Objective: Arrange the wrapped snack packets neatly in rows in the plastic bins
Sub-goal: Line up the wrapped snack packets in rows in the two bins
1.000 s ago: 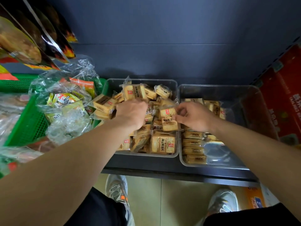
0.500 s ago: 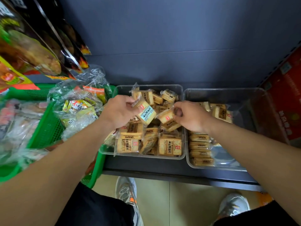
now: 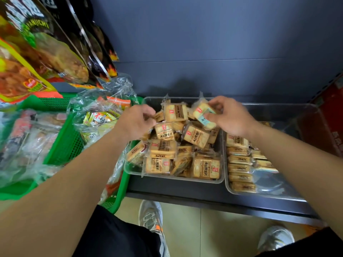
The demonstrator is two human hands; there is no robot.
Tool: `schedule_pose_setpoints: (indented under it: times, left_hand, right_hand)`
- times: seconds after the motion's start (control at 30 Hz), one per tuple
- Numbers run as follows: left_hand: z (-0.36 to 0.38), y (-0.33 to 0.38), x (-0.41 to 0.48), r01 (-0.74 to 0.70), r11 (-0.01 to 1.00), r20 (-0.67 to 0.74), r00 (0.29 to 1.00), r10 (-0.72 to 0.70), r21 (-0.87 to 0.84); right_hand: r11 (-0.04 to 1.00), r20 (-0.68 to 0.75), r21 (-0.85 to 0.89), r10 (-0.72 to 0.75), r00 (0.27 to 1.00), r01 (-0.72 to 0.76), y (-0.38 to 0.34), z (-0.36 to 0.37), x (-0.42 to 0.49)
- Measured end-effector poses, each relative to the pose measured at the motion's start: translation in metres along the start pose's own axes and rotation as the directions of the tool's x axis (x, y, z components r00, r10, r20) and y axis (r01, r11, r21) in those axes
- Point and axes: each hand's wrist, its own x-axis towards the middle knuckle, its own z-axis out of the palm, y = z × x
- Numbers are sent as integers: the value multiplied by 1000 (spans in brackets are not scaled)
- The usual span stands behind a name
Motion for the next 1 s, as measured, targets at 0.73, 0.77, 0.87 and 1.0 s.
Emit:
schedule_pose_setpoints:
  times: [0.73, 0.77, 0.87, 1.0]
  left_hand:
    - [-27, 2, 5, -23, 961, -53, 999, 9, -274]
    - [-26, 1, 8, -14, 958, -98, 995, -15, -285]
    - [-21, -3, 11, 49, 951, -79, 994, -76, -306]
    - [-8, -11, 11, 174, 983, 88, 982, -169, -50]
  right_hand:
    - [985, -161, -154, 54, 986, -79, -1, 17, 8]
    - [987, -151, -138, 58, 987, -79, 0, 15, 7]
    - [992, -59, -106, 56, 997, -62, 2, 11, 4]
    - [988, 133, -142, 77, 988, -57, 5, 11, -1]
